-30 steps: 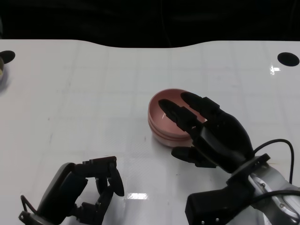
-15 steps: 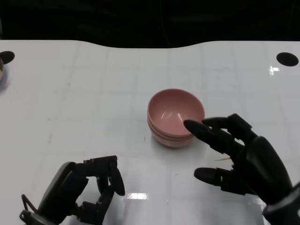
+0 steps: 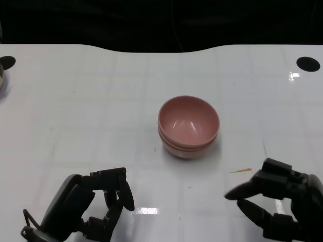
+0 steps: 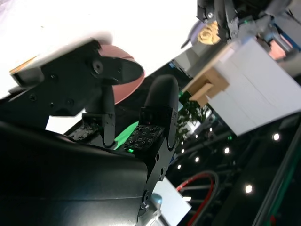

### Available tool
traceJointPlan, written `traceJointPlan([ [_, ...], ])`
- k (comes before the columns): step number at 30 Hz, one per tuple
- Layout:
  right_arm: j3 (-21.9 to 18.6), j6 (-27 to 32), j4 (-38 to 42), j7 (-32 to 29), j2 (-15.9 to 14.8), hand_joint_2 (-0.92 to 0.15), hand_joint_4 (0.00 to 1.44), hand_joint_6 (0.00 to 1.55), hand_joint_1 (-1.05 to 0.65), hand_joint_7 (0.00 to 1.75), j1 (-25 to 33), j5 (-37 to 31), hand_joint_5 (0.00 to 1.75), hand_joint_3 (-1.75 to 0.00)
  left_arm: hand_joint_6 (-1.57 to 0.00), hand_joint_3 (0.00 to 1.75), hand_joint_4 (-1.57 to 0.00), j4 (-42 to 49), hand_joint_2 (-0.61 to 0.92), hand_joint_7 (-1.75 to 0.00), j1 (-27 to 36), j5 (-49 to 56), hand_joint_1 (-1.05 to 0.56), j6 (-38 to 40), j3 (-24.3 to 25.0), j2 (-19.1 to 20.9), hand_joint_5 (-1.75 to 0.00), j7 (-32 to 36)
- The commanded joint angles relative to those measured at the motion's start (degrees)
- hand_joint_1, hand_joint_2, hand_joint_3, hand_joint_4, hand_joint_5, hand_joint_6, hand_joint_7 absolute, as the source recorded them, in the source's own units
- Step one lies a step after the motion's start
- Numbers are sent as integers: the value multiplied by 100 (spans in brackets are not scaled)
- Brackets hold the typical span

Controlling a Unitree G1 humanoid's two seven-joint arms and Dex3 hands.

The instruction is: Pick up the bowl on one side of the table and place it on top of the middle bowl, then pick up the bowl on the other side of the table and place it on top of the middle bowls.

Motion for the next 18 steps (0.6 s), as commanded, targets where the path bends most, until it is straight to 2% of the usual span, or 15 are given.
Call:
traceJointPlan([
  [1, -157, -118, 131, 122, 151, -24, 89, 95, 10, 107, 142, 300, 144, -142, -84, 159, -88, 16, 22, -150, 19, -76, -1, -8, 44, 96, -170, -15],
  [6, -300, -167, 417, 293, 351, -19, 91, 93, 15, 124, 92, 501, 161, -160, -84, 159, -88, 41, 21, -149, 12, -29, -1, -16, 83, 118, -170, 33],
  [9, -346, -114, 565, 473, 440, -19, 86, 89, 18, 134, 34, 663, 167, -164, -85, 159, -88, 125, 22, -148, -27, -181, 2, -37, 80, 124, -170, -54],
  [18, -495, -131, 915, 779, 631, -11, 87, 87, 22, 139, -164, 773, 164, -170, -90, 157, -94, 472, 23, -143, -179, -603, 5, -167, 70, 96, -163, -264],
])
